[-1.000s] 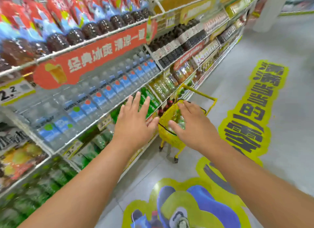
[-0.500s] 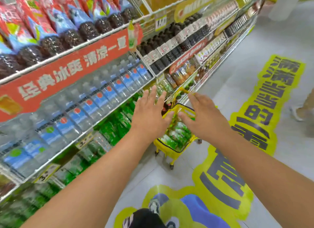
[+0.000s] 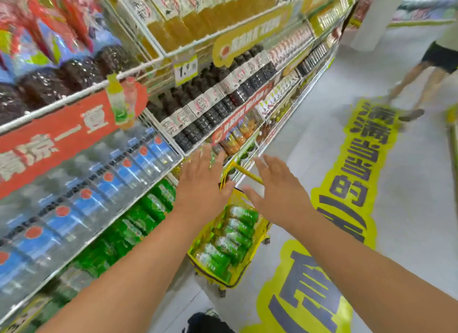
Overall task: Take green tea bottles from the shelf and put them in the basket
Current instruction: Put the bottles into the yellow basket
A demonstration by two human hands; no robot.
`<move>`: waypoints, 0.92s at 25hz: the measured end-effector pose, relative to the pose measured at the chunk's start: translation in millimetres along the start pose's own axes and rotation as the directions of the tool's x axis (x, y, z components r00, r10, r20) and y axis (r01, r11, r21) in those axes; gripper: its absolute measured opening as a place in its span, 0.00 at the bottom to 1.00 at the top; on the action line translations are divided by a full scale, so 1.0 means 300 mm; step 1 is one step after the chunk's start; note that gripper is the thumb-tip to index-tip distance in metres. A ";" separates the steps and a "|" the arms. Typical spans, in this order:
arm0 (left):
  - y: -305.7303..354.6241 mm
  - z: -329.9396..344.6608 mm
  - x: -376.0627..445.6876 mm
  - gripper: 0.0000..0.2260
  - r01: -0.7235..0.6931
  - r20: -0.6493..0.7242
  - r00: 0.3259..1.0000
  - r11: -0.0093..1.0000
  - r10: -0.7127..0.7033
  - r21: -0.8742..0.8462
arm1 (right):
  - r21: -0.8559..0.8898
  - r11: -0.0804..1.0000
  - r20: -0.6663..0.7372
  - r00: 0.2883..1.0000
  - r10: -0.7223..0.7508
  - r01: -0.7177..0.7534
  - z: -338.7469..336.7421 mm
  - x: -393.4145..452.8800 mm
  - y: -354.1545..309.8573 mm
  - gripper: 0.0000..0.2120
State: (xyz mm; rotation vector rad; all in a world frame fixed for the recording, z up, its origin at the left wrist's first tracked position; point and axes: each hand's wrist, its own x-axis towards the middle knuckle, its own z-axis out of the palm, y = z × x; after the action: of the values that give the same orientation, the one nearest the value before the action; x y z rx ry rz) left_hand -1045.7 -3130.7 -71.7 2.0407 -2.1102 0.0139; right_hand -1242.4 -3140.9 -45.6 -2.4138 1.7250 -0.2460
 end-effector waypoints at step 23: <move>0.304 0.499 0.372 0.35 0.751 0.096 0.653 0.659 -0.751 0.045 | 0.047 0.770 0.441 0.678 -0.588 0.637 0.340 0.877 0.579 0.39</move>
State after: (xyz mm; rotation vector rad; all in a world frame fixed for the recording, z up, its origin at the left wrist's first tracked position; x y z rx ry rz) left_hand -1159.6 -3259.4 -188.6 2.8026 -1.1219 -0.2260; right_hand -1294.7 -3441.7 -174.4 -2.7743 0.7082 0.3122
